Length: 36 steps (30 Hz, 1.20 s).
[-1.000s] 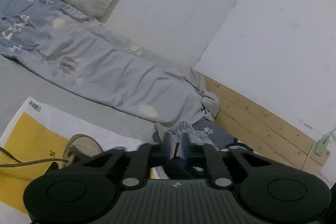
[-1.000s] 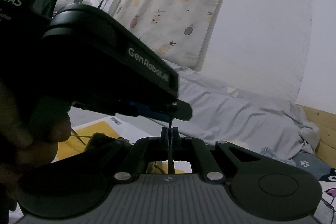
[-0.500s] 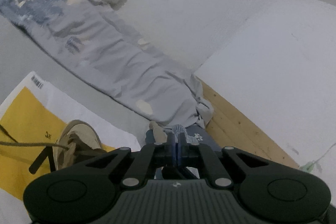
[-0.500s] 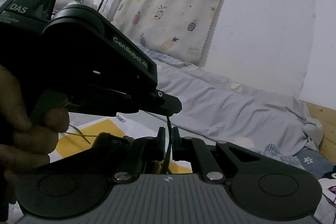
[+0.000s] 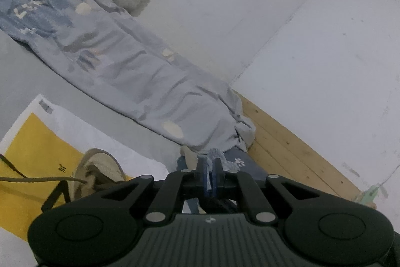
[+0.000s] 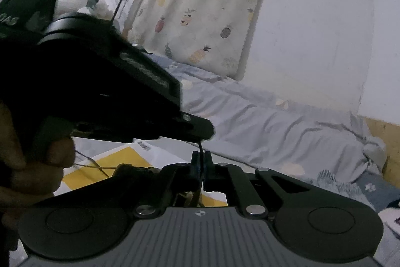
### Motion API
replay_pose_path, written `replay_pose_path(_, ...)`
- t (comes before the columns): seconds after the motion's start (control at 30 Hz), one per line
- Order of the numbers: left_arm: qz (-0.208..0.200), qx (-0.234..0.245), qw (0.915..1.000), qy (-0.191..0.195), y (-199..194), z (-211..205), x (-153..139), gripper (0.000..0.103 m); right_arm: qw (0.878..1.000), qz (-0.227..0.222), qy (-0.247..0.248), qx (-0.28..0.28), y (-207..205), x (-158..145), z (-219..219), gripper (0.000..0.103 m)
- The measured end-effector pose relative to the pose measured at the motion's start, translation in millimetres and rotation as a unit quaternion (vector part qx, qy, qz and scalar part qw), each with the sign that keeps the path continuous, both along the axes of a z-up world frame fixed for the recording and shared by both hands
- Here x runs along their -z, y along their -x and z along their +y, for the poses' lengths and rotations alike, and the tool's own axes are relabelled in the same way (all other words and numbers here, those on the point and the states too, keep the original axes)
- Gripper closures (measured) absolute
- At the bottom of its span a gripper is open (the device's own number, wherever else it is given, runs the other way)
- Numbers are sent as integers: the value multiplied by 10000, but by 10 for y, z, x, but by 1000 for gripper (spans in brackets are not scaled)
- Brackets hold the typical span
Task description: Lace up shoes with both hands
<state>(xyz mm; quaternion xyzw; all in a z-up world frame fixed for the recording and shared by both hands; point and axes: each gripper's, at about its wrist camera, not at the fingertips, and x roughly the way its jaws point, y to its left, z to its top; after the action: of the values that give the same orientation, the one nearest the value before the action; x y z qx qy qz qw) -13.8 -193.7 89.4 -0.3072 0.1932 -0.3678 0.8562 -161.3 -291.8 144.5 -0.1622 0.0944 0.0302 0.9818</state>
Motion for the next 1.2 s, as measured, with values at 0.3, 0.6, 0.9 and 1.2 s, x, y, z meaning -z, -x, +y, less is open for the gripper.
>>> replay_pose_path(0.3,290,-525,9976,-342,-64,230,28,46,9941,-395,-493,879,-153,-318,-541,103)
replay_pose_path(0.6,209,-805,9900,-1142,-53,432,44,46,9690,-1129,-790,2053,-265,-782,-1281,103)
replay_pose_path(0.9,495,-464,9842,-1638,-80,460,176,50,9987,53,-243,435,-506,-482,-642,103)
replay_pose_path(1.2,588,-288,9824,-1749,-112,440,241,74,9861,1085,883,-895,-512,82,0,103)
